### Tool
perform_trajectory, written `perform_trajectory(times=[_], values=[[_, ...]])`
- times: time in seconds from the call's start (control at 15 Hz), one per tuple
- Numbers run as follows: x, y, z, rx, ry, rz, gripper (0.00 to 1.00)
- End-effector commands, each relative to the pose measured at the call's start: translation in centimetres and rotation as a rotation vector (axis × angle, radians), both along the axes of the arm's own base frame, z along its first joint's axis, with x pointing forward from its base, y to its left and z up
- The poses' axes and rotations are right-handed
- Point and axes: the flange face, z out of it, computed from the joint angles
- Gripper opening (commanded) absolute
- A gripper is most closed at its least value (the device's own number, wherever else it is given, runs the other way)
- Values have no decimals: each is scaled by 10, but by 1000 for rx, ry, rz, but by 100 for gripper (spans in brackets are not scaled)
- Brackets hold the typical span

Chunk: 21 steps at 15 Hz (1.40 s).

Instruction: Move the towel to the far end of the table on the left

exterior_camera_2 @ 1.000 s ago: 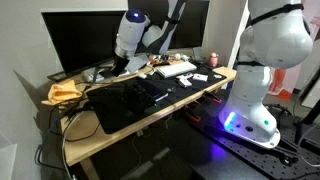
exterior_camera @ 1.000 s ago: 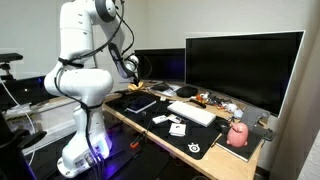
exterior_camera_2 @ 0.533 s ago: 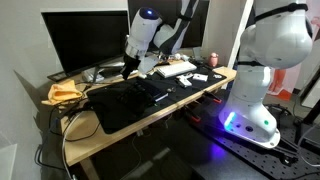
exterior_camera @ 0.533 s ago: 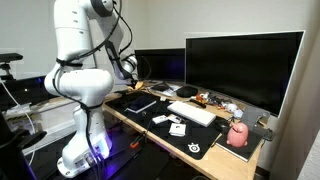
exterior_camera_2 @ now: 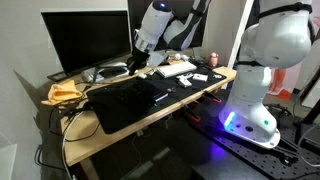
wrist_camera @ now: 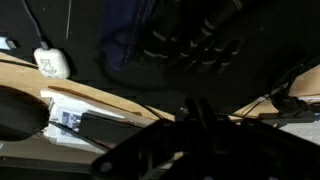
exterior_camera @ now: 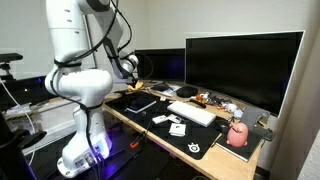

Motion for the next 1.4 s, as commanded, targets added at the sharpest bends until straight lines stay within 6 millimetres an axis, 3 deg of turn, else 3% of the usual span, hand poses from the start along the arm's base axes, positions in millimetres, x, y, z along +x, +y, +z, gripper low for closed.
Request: perform_trajectory(times=[0.0, 0.13, 1.33], values=[[0, -2, 2, -1, -4, 5, 15], [-1, -2, 4, 1, -6, 6, 27], [-2, -2, 3, 2, -4, 7, 27]])
